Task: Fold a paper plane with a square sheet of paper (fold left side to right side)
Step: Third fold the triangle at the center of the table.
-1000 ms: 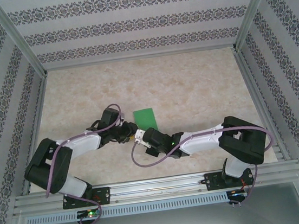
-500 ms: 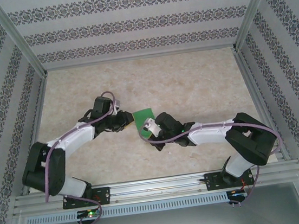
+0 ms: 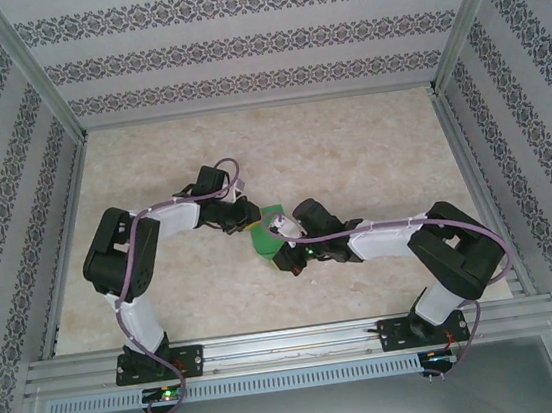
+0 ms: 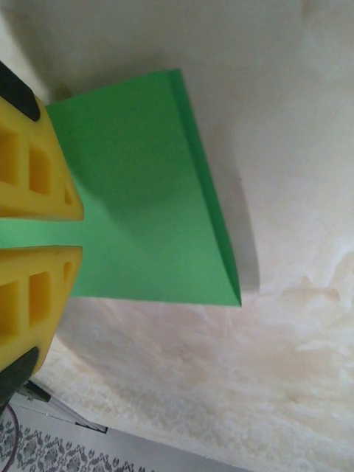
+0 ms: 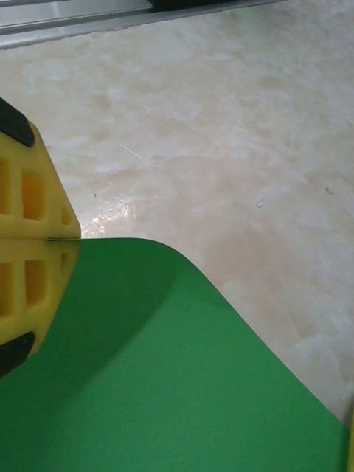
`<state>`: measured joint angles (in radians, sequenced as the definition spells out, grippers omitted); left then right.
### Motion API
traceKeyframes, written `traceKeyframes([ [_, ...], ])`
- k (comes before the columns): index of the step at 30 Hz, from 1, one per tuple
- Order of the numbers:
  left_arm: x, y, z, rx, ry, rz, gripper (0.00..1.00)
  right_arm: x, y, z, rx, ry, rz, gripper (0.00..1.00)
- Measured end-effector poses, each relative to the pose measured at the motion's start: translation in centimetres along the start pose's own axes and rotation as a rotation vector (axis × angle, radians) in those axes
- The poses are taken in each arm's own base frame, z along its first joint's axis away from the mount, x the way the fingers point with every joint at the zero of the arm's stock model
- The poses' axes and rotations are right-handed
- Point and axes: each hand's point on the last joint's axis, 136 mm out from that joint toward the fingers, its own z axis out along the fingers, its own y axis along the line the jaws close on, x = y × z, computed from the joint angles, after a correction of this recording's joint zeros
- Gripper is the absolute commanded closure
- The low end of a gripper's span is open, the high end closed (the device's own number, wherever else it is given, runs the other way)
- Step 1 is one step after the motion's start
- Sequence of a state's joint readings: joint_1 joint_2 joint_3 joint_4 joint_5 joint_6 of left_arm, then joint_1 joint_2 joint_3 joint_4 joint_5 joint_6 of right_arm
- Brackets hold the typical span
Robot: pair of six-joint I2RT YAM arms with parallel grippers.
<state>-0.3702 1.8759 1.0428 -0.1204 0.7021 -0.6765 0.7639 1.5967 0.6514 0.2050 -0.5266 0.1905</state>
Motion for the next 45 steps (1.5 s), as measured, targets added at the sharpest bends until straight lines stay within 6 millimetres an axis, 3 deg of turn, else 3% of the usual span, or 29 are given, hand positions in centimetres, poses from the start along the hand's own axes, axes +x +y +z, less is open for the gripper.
traceKeyframes([
  [9, 0.8, 1.7, 1.1, -0.063, 0.052, 0.019, 0.86, 0.3, -0.6, 0.2, -0.011, 0.009, 0.062, 1.0],
  [45, 0.8, 1.9, 1.2, -0.103, 0.062, 0.066, 0.87, -0.2, -5.8, -0.4, 0.116, 0.037, 0.304, 1.0],
])
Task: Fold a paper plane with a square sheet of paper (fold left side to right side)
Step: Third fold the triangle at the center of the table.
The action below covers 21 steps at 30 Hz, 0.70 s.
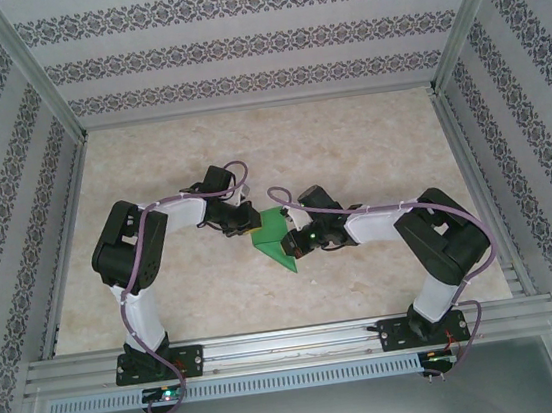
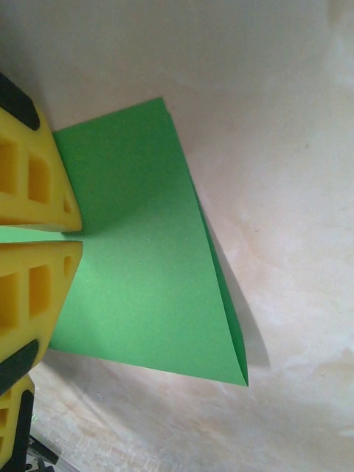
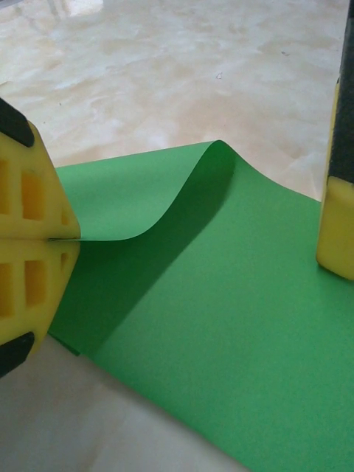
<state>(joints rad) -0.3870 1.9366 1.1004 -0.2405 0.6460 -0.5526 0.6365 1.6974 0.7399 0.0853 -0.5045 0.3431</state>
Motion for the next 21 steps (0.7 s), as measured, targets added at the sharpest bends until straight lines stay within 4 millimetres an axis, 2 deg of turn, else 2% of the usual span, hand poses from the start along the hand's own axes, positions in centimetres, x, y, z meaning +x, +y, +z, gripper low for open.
traceKeyframes([
  [21, -0.01, 0.05, 0.0, -0.003, -0.001, 0.0, 0.87, 0.02, -0.42, 0.0, 0.023, -0.002, 0.002, 1.0],
])
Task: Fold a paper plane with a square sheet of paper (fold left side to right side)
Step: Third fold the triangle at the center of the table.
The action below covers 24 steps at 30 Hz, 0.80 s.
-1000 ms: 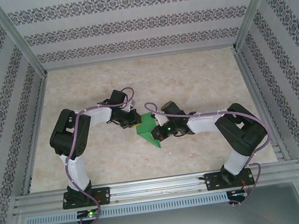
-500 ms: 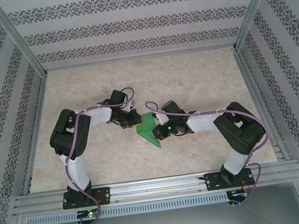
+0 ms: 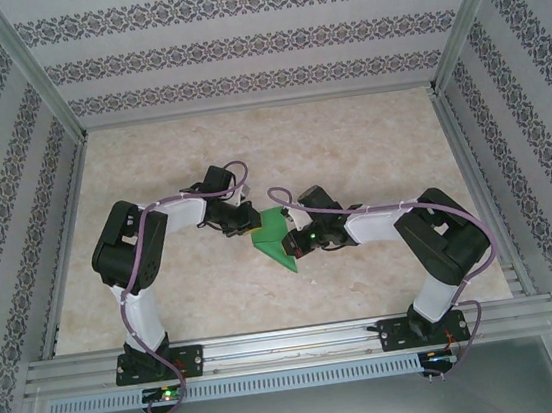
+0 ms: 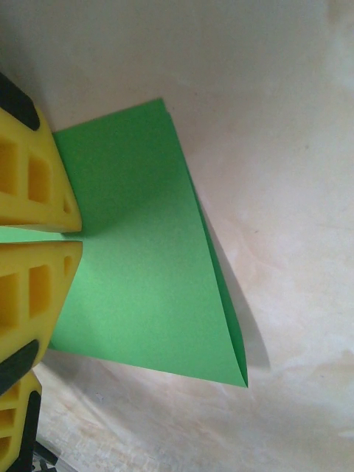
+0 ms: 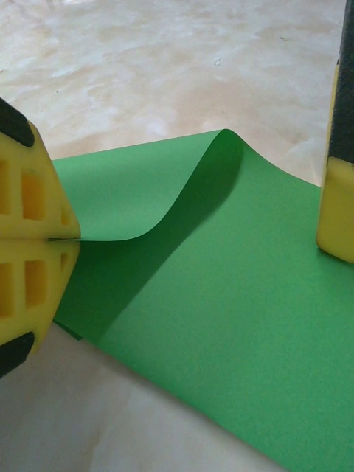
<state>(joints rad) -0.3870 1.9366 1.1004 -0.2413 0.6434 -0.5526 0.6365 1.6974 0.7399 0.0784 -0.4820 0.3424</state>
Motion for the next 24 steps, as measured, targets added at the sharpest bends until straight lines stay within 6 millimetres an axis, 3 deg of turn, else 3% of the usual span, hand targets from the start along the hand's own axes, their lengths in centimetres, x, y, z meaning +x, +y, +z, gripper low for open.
traceKeyframes([
  [24, 0.03, 0.01, 0.06, -0.005, -0.001, 0.002, 0.87, -0.06, -0.35, -0.49, 0.023, -0.003, 0.008, 1.0],
])
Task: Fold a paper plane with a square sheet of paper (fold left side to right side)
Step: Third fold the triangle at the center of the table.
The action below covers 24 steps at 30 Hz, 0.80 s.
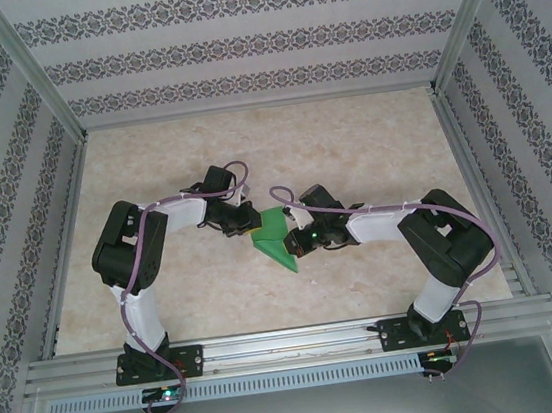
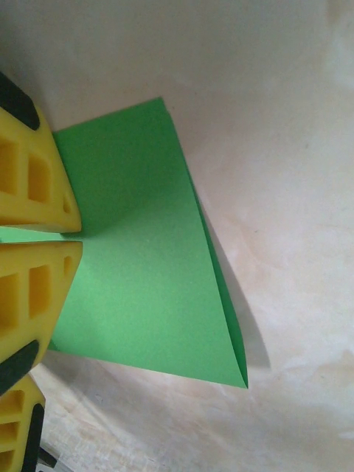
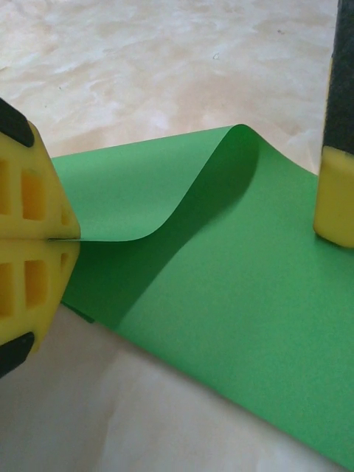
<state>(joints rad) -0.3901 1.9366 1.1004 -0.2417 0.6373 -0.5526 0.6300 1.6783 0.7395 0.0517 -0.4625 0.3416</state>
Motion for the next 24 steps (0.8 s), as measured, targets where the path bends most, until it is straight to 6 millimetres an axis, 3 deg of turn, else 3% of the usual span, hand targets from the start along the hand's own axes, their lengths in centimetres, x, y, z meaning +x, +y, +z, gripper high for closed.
traceKeyframes([
  [24, 0.0, 0.01, 0.01, -0.002, -0.001, 0.001, 0.87, -0.03, -0.23, 0.46, 0.005, 0.01, 0.005, 1.0],
])
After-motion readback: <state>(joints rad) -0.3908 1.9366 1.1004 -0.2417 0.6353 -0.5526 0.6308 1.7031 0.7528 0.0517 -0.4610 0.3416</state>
